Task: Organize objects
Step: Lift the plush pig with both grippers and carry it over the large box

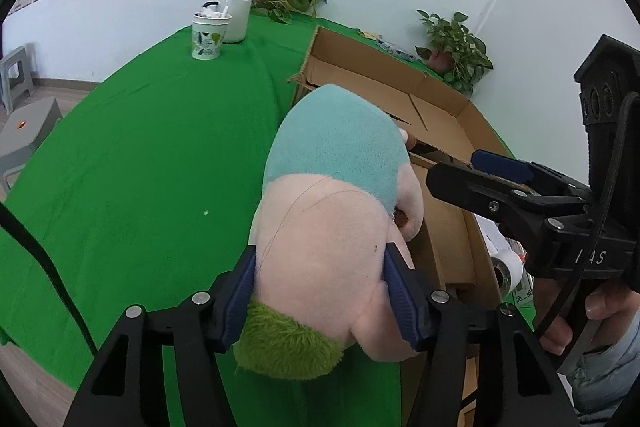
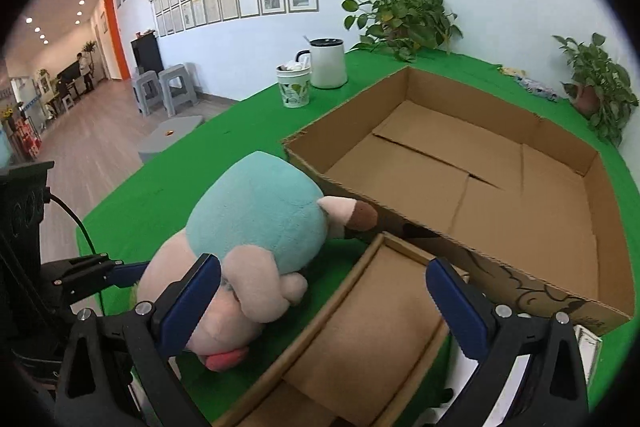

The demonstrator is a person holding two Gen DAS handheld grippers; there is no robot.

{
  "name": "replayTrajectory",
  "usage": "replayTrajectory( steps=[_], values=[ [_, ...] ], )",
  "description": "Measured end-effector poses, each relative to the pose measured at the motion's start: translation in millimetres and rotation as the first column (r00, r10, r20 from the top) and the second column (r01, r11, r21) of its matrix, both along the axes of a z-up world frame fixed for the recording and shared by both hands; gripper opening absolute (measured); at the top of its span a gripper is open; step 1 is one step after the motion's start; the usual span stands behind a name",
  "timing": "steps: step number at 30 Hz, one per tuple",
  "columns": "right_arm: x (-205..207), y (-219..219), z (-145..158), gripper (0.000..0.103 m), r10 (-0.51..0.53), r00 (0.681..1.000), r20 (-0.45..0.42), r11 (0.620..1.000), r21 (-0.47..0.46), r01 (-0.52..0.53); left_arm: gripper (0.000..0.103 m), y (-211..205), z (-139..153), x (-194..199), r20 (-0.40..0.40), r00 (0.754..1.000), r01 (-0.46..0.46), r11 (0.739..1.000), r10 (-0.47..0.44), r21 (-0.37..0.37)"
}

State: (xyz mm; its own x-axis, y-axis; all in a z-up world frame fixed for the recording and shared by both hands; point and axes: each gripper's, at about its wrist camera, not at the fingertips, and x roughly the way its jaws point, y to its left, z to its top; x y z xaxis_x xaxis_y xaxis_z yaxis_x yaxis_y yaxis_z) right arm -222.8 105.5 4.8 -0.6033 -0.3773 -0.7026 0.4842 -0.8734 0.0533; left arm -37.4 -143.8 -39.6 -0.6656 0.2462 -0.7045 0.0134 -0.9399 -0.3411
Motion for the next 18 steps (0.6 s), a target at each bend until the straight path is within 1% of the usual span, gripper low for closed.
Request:
replayTrajectory(
  steps=[2, 4, 7, 9, 12, 14, 18],
  values=[
    [-2, -15, -2, 0.103, 0.045, 0.997, 0.057, 0.998, -0.046, -0.042, 0.057, -12, 2, 14, 0.001, 0.999, -0.034, 0.999, 0.034, 0.0],
    [-3, -35, -5, 0.103, 0.099, 0.987, 0.125, 0.991, -0.101, -0.087, 0.057, -22, 3, 29, 0.006, 0.998, -0.056, 0.998, 0.056, 0.006],
    [0, -68, -11, 0.103, 0.185, 0.96, 0.209, 0.974, -0.167, -0.151, 0.057, -34, 4, 47, 0.024, 0.996, -0.09, 0.996, 0.09, 0.007],
    [3, -87, -17, 0.103, 0.217, 0.939, 0.266, 0.968, -0.185, -0.171, 0.057, -36, 2, 56, 0.031, 0.994, -0.105, 0.994, 0.105, 0.013],
    [3, -108, -31, 0.103, 0.176, 0.918, 0.356, 0.98, -0.152, -0.129, 0.057, -36, 1, 62, 0.031, 0.993, -0.116, 0.993, 0.115, 0.015],
    [1, -112, -37, 0.102, 0.156, 0.901, 0.404, 0.982, -0.16, -0.099, 0.057, -34, 1, 62, 0.028, 0.993, -0.119, 0.993, 0.118, 0.011],
    [1, -113, -39, 0.1, 0.122, 0.895, 0.429, 0.986, -0.157, -0.059, 0.056, -30, 3, 64, 0.025, 0.993, -0.117, 0.993, 0.117, 0.001]
  ],
)
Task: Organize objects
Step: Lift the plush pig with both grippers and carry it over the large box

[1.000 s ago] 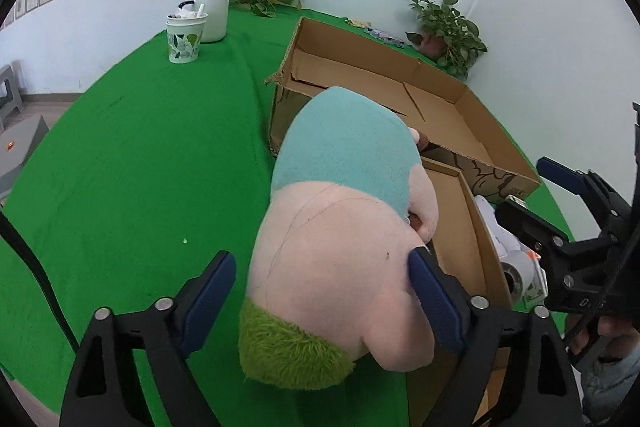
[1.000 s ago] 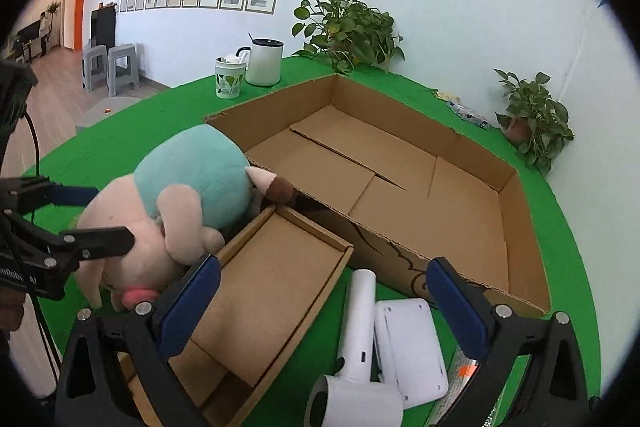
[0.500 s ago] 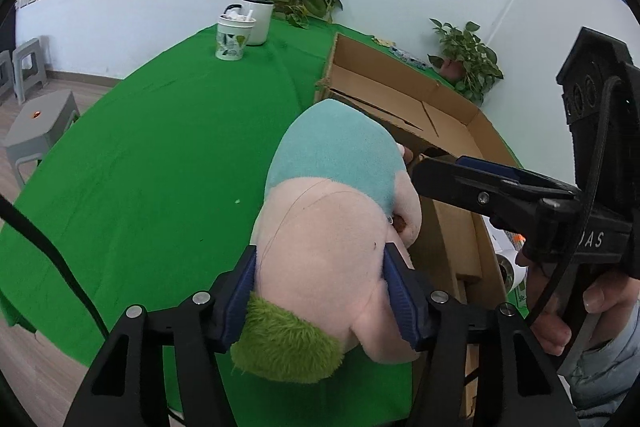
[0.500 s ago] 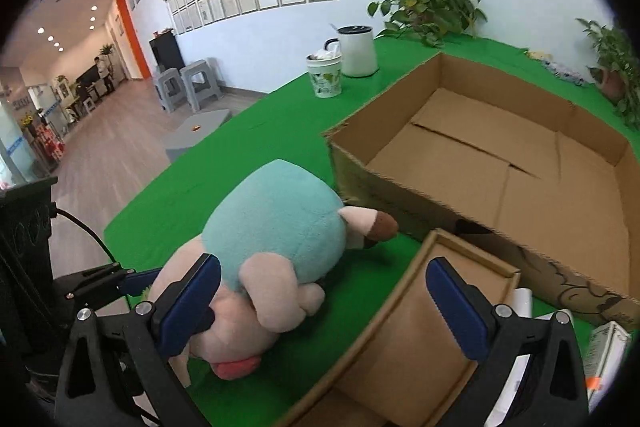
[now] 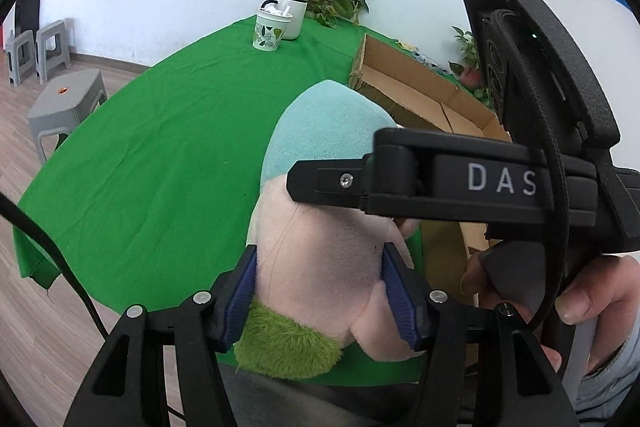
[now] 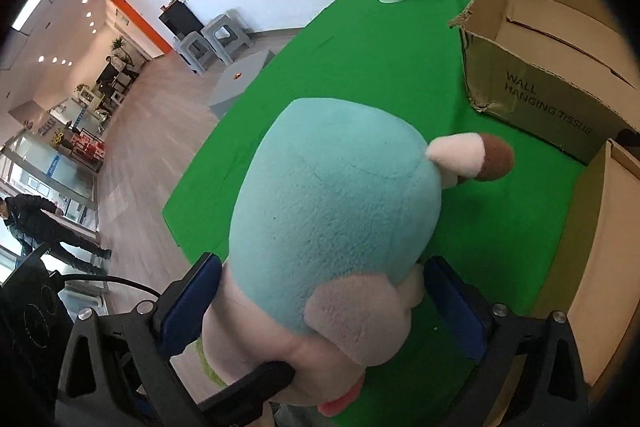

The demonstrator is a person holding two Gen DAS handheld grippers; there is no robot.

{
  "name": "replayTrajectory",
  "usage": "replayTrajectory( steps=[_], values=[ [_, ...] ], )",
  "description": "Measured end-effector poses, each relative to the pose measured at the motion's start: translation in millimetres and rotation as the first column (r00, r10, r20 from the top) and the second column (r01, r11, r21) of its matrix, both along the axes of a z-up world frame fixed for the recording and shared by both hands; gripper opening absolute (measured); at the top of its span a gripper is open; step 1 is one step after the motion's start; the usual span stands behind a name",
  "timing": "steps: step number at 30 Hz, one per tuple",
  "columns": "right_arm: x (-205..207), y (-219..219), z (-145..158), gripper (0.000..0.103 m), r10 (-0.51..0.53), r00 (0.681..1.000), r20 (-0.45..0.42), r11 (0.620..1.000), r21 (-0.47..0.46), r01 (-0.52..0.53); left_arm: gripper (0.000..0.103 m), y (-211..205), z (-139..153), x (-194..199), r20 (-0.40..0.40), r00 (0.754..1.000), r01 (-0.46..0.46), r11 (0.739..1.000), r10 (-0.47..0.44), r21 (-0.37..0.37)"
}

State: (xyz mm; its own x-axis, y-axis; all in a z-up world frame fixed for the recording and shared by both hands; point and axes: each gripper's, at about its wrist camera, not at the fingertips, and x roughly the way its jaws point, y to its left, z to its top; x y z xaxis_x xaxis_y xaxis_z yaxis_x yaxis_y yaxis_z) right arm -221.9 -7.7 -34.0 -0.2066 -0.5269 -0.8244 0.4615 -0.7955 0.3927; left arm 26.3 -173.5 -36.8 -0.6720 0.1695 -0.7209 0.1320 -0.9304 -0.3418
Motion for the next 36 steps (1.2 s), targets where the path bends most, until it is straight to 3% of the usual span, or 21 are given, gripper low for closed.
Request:
replayTrajectory(
  steps=[12, 19, 23, 28, 36],
  values=[
    [4, 1, -3, 0.094, -0.026, 1.0, -0.004, 1.0, 0.009, 0.026, 0.053, 16, 5, -11, 0.032, 0.999, -0.003, 0.998, 0.005, -0.059],
    [-1, 9, 2, 0.084, -0.034, 0.999, -0.001, 0.999, -0.018, 0.034, 0.051, 33, 19, -30, 0.049, 0.999, 0.019, 0.99, -0.013, -0.137],
    [1, 29, 18, 0.082, -0.06, 0.996, -0.062, 0.997, -0.054, 0.056, 0.051, 58, 39, -34, 0.008, 0.999, 0.036, 0.982, -0.035, -0.183],
    [8, 59, 43, 0.082, -0.138, 0.977, -0.162, 0.99, -0.065, 0.129, 0.051, 86, 61, -55, -0.042, 0.994, 0.096, 0.981, -0.104, -0.171],
    [0, 105, 82, 0.082, -0.278, 0.911, -0.304, 0.96, -0.045, 0.278, 0.051, 127, 94, -105, -0.149, 0.958, 0.225, 0.965, -0.244, -0.135]
  ],
)
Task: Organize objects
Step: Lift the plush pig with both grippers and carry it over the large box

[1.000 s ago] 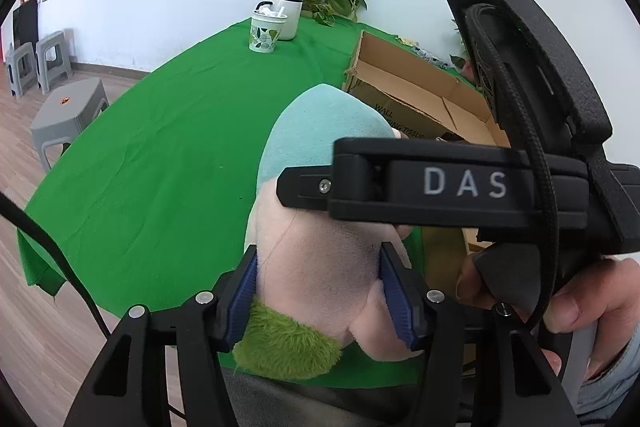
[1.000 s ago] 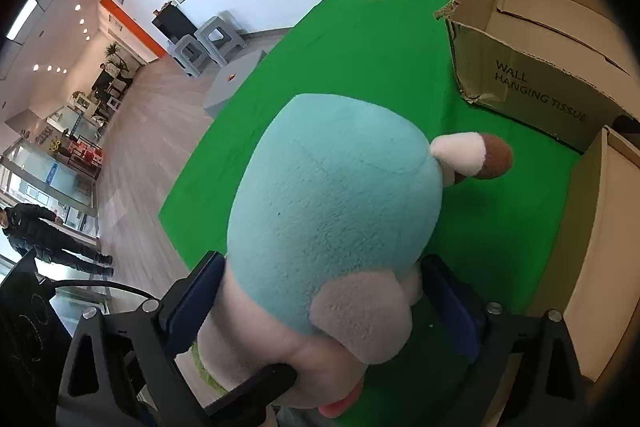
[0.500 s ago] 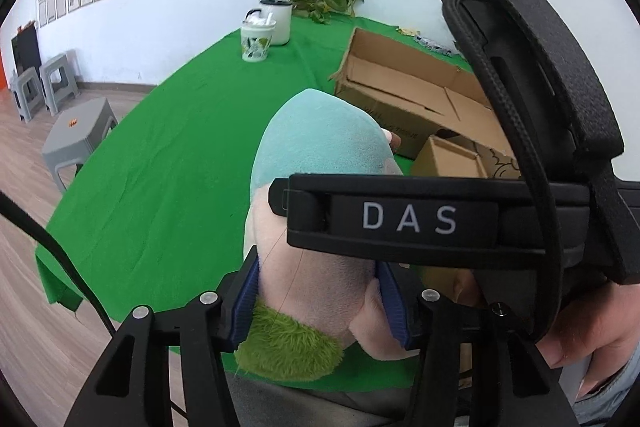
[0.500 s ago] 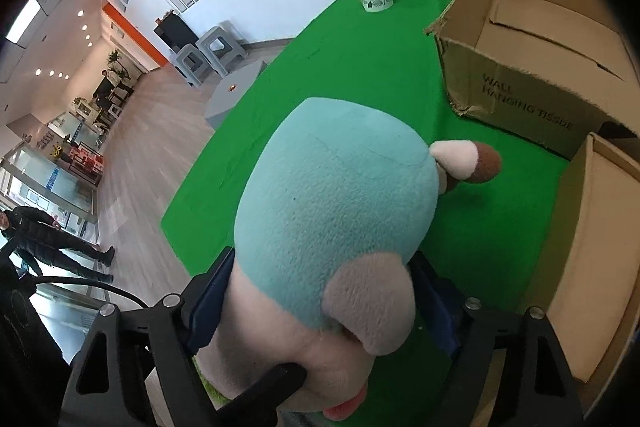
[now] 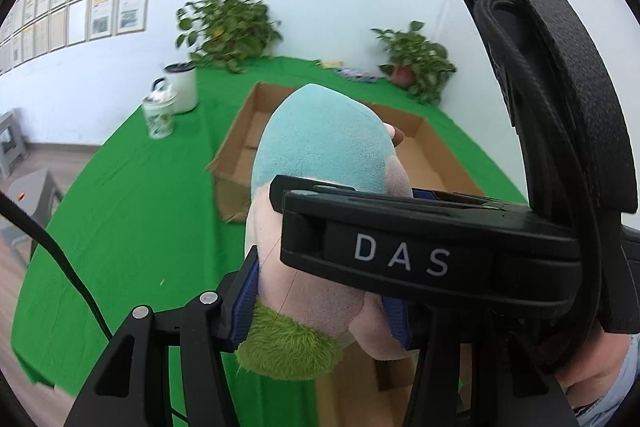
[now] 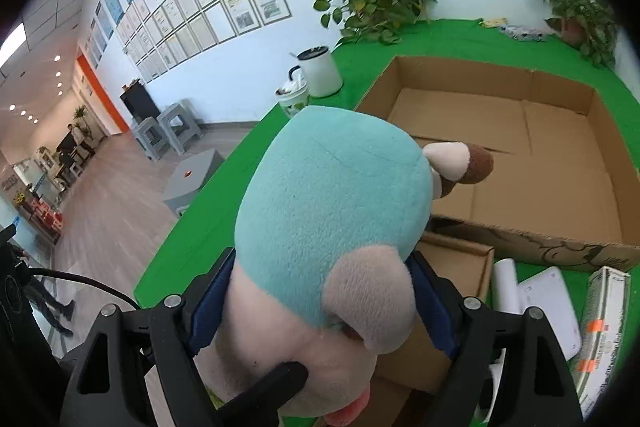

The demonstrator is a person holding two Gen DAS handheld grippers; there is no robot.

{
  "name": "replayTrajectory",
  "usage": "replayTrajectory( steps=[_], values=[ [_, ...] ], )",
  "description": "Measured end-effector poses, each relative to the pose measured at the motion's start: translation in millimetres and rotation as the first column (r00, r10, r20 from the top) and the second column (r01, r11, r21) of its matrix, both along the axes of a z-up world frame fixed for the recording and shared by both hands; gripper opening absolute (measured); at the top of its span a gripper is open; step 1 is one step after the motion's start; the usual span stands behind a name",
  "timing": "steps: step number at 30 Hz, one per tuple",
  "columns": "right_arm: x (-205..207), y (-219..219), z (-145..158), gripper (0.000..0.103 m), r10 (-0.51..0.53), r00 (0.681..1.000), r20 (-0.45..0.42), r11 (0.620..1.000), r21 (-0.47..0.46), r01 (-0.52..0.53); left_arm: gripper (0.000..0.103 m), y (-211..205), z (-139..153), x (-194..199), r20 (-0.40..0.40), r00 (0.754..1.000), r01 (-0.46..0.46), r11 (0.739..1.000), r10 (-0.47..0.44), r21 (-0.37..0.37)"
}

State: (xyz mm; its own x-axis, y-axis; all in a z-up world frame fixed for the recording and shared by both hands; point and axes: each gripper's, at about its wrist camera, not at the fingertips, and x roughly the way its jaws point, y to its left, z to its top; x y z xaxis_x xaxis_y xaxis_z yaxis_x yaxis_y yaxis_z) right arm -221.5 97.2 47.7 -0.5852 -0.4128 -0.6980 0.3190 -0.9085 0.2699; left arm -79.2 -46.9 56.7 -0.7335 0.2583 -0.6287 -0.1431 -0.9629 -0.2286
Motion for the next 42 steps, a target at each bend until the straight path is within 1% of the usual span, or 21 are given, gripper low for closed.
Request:
replayTrajectory(
  steps=[5, 11, 15, 19, 23, 24, 26, 27, 30, 32, 33, 35, 38, 41, 42],
  values=[
    [-16, 22, 23, 0.082, -0.092, 0.993, -0.068, 0.995, 0.026, 0.094, 0.051, 14, 20, -35, -0.058, 0.996, 0.072, 0.997, -0.07, 0.02],
    [-34, 39, 46, 0.082, -0.16, 0.979, -0.13, 0.984, 0.055, 0.168, 0.051, 36, 44, -89, -0.123, 0.983, 0.144, 0.989, -0.138, 0.041],
    [-43, 47, 63, 0.081, -0.182, 0.969, -0.169, 0.978, 0.073, 0.197, 0.051, 46, 66, -116, -0.158, 0.974, 0.17, 0.984, -0.16, 0.048],
    [-56, 52, 77, 0.081, -0.187, 0.961, -0.205, 0.975, 0.078, 0.207, 0.051, 47, 88, -135, -0.183, 0.968, 0.187, 0.98, -0.173, 0.065],
    [-67, 52, 84, 0.081, -0.194, 0.954, -0.229, 0.974, 0.072, 0.215, 0.051, 42, 105, -163, -0.199, 0.965, 0.187, 0.98, -0.171, 0.064],
    [-72, 52, 84, 0.081, -0.195, 0.954, -0.228, 0.974, 0.068, 0.215, 0.051, 43, 110, -164, -0.197, 0.966, 0.186, 0.98, -0.17, 0.066],
    [-80, 51, 82, 0.081, -0.196, 0.955, -0.222, 0.974, 0.065, 0.215, 0.051, 38, 111, -177, -0.191, 0.967, 0.185, 0.981, -0.17, 0.065],
    [-83, 49, 81, 0.081, -0.195, 0.955, -0.221, 0.975, 0.065, 0.214, 0.051, 39, 113, -175, -0.187, 0.968, 0.184, 0.981, -0.17, 0.064],
    [-93, 44, 75, 0.081, -0.191, 0.96, -0.206, 0.976, 0.066, 0.208, 0.051, 28, 108, -196, -0.161, 0.973, 0.177, 0.982, -0.165, 0.062],
    [-100, 40, 70, 0.081, -0.186, 0.964, -0.19, 0.977, 0.067, 0.201, 0.051, 19, 100, -208, -0.138, 0.977, 0.171, 0.983, -0.161, 0.065],
    [-104, 38, 68, 0.081, -0.181, 0.966, -0.183, 0.978, 0.071, 0.197, 0.051, 18, 95, -203, -0.124, 0.98, 0.168, 0.983, -0.159, 0.069],
    [-113, 35, 62, 0.081, -0.173, 0.971, -0.167, 0.979, 0.08, 0.188, 0.051, 10, 87, -213, -0.102, 0.983, 0.163, 0.984, -0.156, 0.072],
    [-122, 30, 55, 0.081, -0.16, 0.975, -0.151, 0.98, 0.095, 0.176, 0.051, 3, 71, -218, -0.078, 0.985, 0.162, 0.984, -0.156, 0.078],
    [-130, 27, 48, 0.081, -0.153, 0.98, -0.13, 0.981, 0.101, 0.166, 0.051, -6, 59, -232, -0.052, 0.987, 0.159, 0.985, -0.155, 0.073],
    [-132, 26, 46, 0.081, -0.15, 0.981, -0.12, 0.982, 0.099, 0.162, 0.051, -6, 54, -231, -0.043, 0.987, 0.158, 0.985, -0.155, 0.069]
  ],
)
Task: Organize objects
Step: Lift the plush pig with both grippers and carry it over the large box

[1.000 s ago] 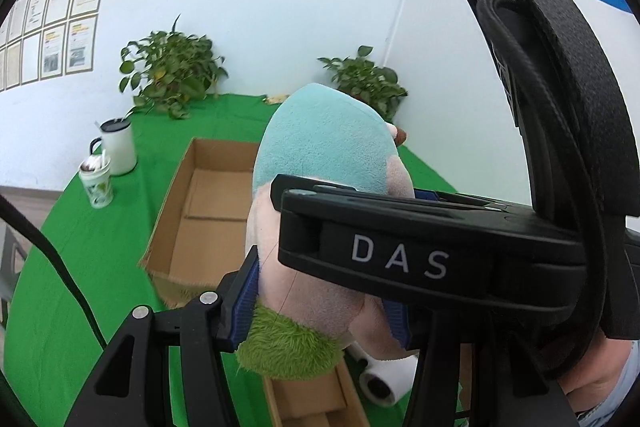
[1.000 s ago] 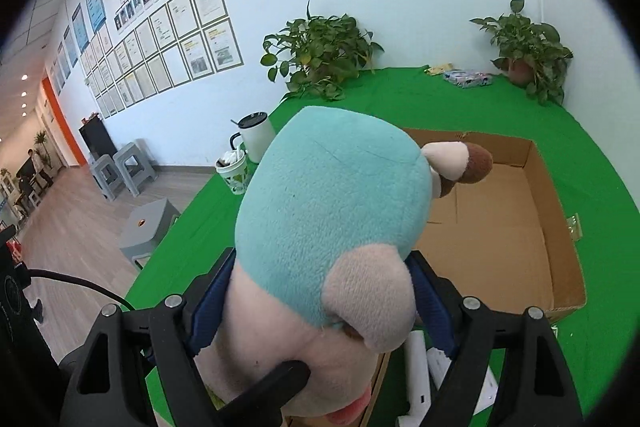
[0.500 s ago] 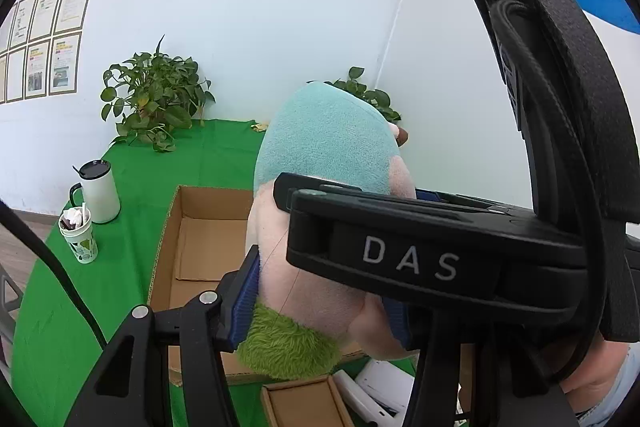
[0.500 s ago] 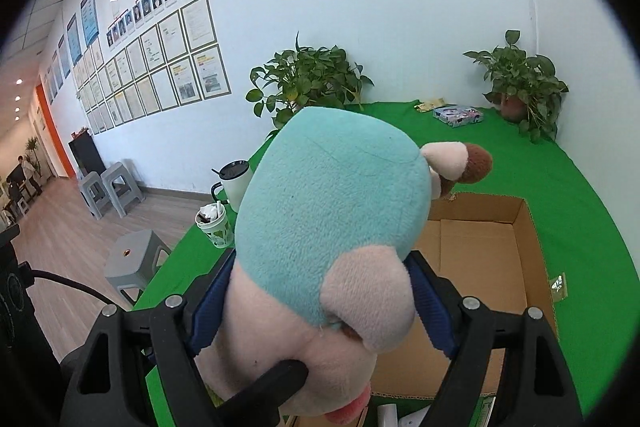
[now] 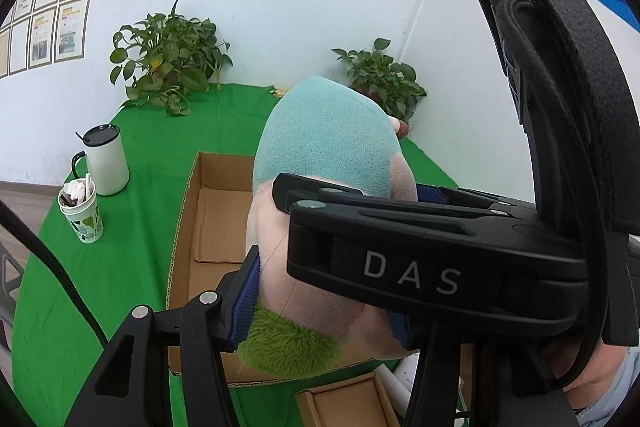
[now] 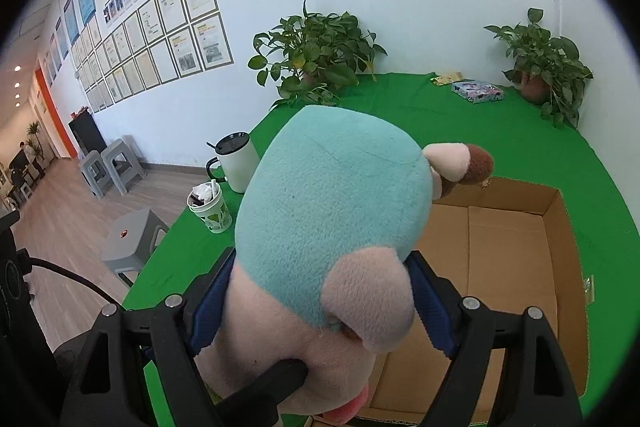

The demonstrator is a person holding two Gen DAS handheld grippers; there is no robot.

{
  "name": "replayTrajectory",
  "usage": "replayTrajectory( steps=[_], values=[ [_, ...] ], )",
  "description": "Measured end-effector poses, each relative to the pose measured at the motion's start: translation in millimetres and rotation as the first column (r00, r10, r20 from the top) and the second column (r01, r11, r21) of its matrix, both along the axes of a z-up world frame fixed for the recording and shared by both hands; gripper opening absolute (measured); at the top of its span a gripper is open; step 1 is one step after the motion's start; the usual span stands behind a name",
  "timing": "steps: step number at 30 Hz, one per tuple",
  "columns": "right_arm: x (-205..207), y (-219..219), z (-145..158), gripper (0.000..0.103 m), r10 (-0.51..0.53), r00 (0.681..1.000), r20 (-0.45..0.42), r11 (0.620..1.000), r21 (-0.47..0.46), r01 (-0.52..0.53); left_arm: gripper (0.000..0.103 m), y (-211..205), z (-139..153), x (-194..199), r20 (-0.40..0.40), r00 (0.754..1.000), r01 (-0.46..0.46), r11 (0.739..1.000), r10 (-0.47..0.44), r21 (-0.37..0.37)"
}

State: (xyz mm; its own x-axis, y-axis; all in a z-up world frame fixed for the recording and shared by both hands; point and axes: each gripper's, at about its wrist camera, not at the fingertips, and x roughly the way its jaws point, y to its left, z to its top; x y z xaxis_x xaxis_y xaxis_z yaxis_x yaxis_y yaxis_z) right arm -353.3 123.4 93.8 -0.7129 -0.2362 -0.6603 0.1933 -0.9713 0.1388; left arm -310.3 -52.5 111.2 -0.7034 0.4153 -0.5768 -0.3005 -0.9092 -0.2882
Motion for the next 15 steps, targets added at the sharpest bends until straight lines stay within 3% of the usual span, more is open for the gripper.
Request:
replayTrajectory(
  steps=[15],
  values=[
    [-35, -19, -42, 0.081, 0.071, 0.987, 0.146, 0.997, -0.012, -0.07, 0.051, -39, -64, -38, 0.163, 0.986, -0.039, 0.999, 0.039, -0.003]
  ],
)
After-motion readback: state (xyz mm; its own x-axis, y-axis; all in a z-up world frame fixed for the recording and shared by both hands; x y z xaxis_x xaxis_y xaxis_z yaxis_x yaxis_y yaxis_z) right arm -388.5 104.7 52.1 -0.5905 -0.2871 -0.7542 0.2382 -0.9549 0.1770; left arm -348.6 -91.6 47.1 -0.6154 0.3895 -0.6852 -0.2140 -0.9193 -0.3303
